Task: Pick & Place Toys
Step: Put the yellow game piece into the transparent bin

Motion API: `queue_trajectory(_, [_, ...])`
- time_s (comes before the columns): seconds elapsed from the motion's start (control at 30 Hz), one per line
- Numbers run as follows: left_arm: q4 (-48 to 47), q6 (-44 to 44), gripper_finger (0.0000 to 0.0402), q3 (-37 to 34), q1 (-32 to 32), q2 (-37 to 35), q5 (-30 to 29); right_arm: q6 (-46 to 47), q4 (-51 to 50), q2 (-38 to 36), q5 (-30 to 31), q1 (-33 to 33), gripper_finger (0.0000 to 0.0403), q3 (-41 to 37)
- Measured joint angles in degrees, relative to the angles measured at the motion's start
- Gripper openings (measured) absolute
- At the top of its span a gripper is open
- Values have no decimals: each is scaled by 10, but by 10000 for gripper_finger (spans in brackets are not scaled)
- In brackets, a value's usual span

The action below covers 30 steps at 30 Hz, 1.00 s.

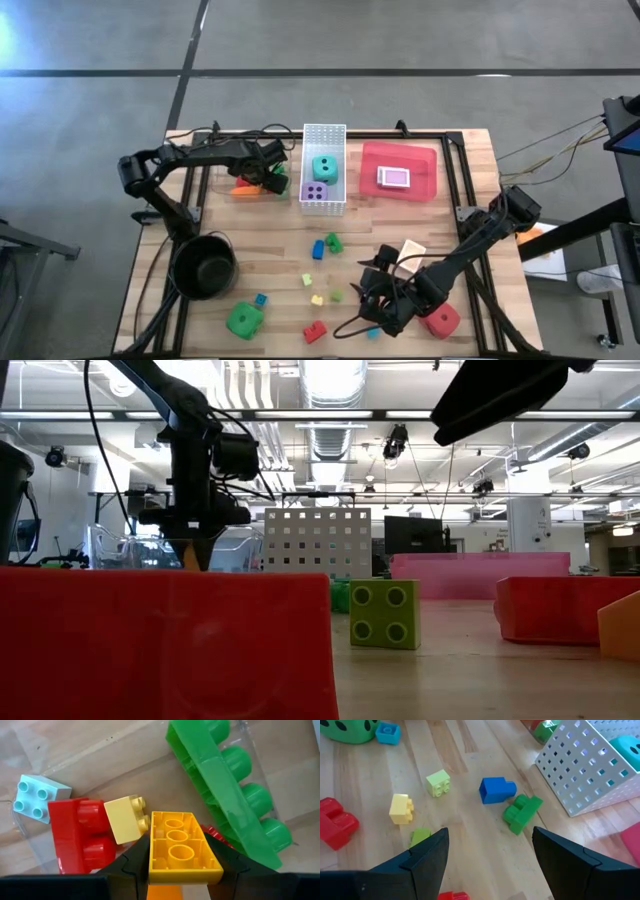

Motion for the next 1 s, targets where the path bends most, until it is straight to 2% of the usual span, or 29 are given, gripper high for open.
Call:
queue_trajectory(0.43, [0, 0, 141, 0, -1, 0, 0, 2, 0, 0, 0, 0, 281, -4])
queue_trajectory(0.7, [7, 2, 270, 0, -2, 1, 22, 0, 0, 0, -1, 0, 280, -4])
queue_trajectory(1.0, [16, 2, 350, 0, -2, 1, 26, 0, 0, 0, -15, 0, 280, -4])
